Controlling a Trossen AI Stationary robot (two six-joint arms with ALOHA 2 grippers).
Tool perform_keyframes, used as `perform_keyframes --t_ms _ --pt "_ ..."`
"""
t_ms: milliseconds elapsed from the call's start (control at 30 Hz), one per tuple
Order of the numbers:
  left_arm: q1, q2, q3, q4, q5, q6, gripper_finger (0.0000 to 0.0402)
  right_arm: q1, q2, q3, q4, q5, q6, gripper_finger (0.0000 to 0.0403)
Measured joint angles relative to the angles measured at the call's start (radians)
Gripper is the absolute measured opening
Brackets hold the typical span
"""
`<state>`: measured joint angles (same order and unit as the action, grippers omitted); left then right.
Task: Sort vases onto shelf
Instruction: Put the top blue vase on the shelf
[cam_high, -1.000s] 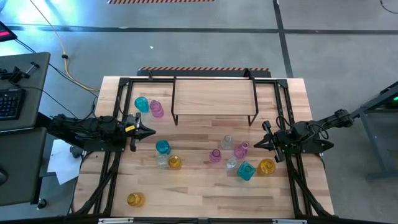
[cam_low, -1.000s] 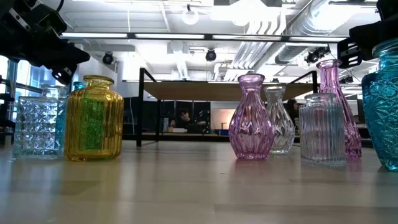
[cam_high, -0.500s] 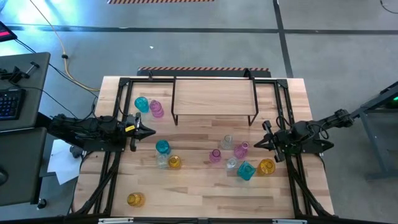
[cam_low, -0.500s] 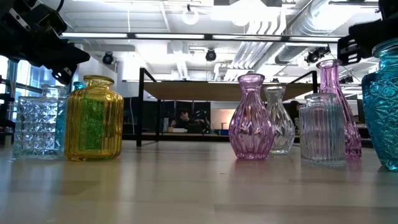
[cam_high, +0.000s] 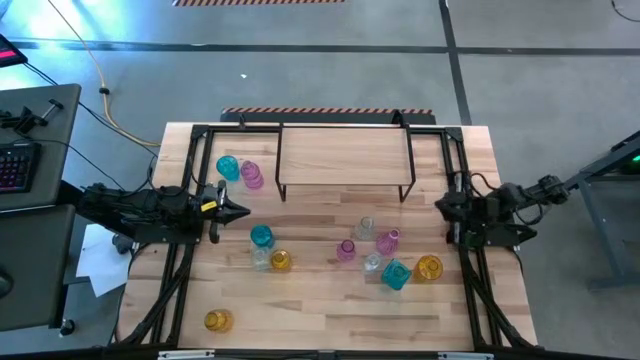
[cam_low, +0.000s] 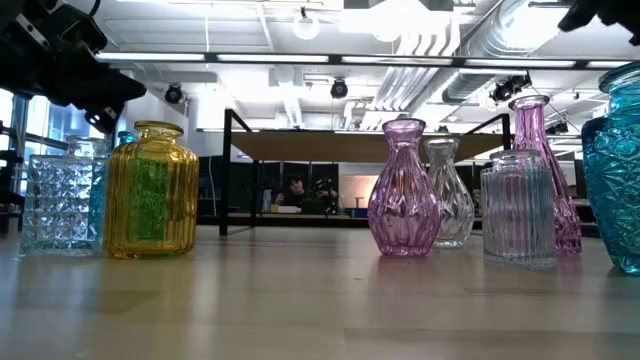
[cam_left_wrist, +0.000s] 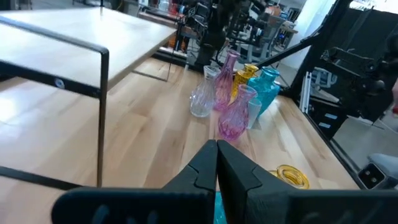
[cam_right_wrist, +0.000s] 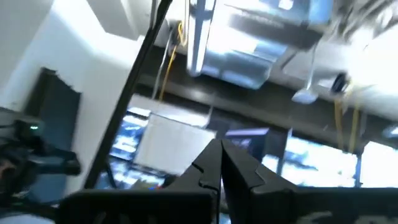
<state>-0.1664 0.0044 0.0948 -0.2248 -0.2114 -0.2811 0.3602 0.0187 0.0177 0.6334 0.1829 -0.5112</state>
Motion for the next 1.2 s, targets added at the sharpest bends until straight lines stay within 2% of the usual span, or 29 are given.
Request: perform_keyframes --t_ms 167,300,400,567,700,767,933,1200 --pt "0.0 0.0 0.0 0.052 -0.058 -0.002 0.0003 0.0 0.071 0.024 0.035 0.025 -0.052 0.0" --pt "0.0 0.0 0.0 0.103 -0.089 0.074 0.0003 0.0 0.209 0.126 -0.004 0.028 -0.052 0.0" --pt "0.0 0.0 0.0 0.135 -0.146 0.128 0.0003 0.0 0.356 0.255 -0.081 0.081 -0.055 0.0" --pt "0.0 0.0 0.0 0.22 -0.213 0.165 0.0003 -0.019 0.613 0.532 -0.308 0.274 -0.055 0.0" --pt "0.0 0.0 0.002 0.33 -0.233 0.257 0.0003 -0.075 0.789 0.755 -0.489 0.314 -0.047 0.0" --pt "0.0 0.0 0.022 0.34 -0.279 0.316 0.0003 -0.105 0.867 0.851 -0.573 0.315 -0.044 0.0" --pt "0.001 0.001 0.136 0.226 -0.458 0.364 0.0003 -0.183 1.033 1.053 -0.748 0.315 0.0 0.0" --pt "0.001 0.072 0.443 -0.153 -0.553 0.289 0.0003 -0.31 1.211 1.225 -0.826 0.316 0.006 0.0"
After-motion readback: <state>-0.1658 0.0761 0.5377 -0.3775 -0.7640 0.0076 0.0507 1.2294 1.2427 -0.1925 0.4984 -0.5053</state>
